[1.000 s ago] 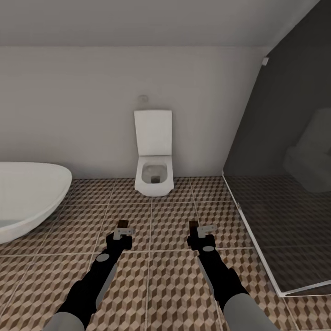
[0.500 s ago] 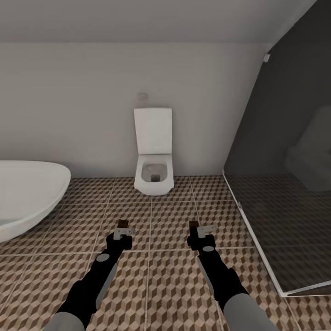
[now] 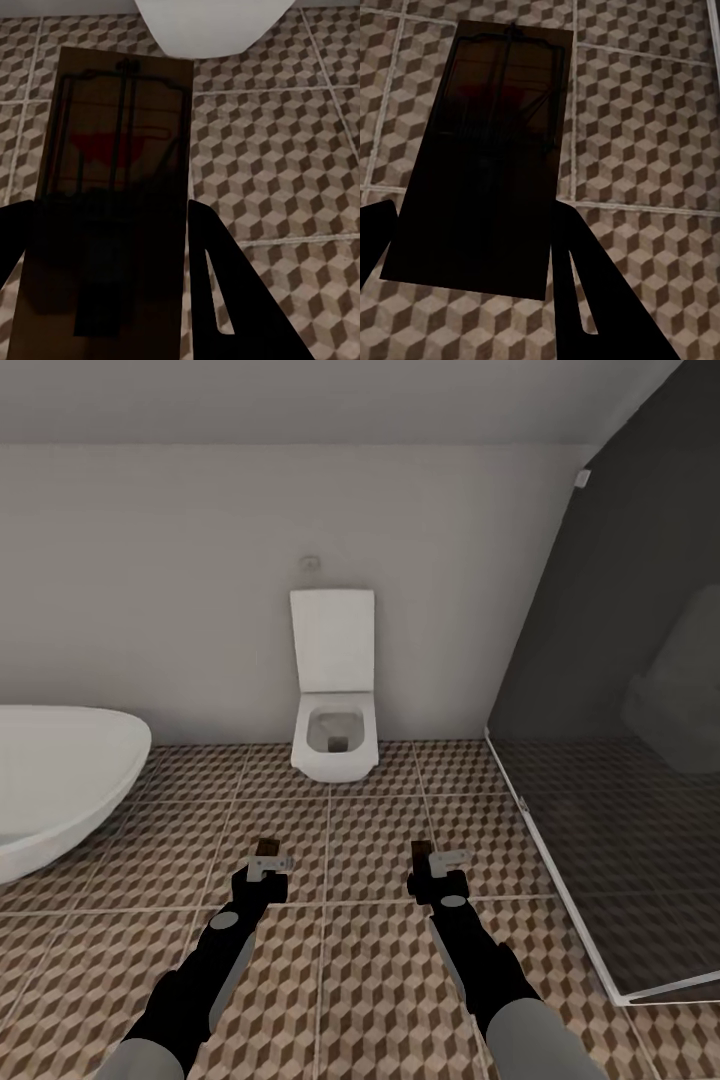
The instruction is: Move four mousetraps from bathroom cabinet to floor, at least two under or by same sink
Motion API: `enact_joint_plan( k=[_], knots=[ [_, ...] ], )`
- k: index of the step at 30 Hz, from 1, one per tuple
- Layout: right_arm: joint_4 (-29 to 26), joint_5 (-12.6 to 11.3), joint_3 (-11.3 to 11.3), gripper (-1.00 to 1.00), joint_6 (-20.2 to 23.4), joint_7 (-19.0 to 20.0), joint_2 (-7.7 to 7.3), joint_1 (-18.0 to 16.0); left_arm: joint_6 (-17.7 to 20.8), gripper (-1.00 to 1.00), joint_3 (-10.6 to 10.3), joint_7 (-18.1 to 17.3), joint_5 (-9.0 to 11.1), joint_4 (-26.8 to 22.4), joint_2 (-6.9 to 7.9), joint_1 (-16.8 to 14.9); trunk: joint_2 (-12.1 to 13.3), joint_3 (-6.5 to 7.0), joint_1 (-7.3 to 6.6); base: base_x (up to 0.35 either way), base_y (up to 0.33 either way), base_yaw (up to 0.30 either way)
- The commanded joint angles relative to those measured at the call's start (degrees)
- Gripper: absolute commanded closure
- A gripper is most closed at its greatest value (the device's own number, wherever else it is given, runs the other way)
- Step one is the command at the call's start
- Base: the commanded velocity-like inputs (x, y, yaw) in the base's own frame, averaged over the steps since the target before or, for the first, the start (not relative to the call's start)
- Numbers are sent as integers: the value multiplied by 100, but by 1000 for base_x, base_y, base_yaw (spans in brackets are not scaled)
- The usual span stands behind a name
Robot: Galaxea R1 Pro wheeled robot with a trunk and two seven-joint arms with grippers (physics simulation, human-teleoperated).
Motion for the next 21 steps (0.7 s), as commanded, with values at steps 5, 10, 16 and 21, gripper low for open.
enact_joint_plan(
  k=[5, 10, 16, 21],
  knots=[
    [-8, 30, 11, 100, 44, -8, 0, -2, 32, 100, -18, 42, 12, -3, 3, -2, -205, -95, 110, 0, 0, 0],
    [-8, 30, 11, 100, 44, -8, 0, -5, 32, 100, -32, 42, 12, 2, 3, -2, -405, -185, 220, 0, 0, 0],
    [-8, 30, 11, 100, 44, -8, 0, -3, 32, 100, -120, 51, 12, 13, 3, -2, -646, -292, 352, 0, 0, 0],
    [-8, 30, 11, 100, 44, -8, 0, 0, 32, 100, -131, 52, 12, 17, 3, -2, -846, -382, 462, 0, 0, 0]
  ],
)
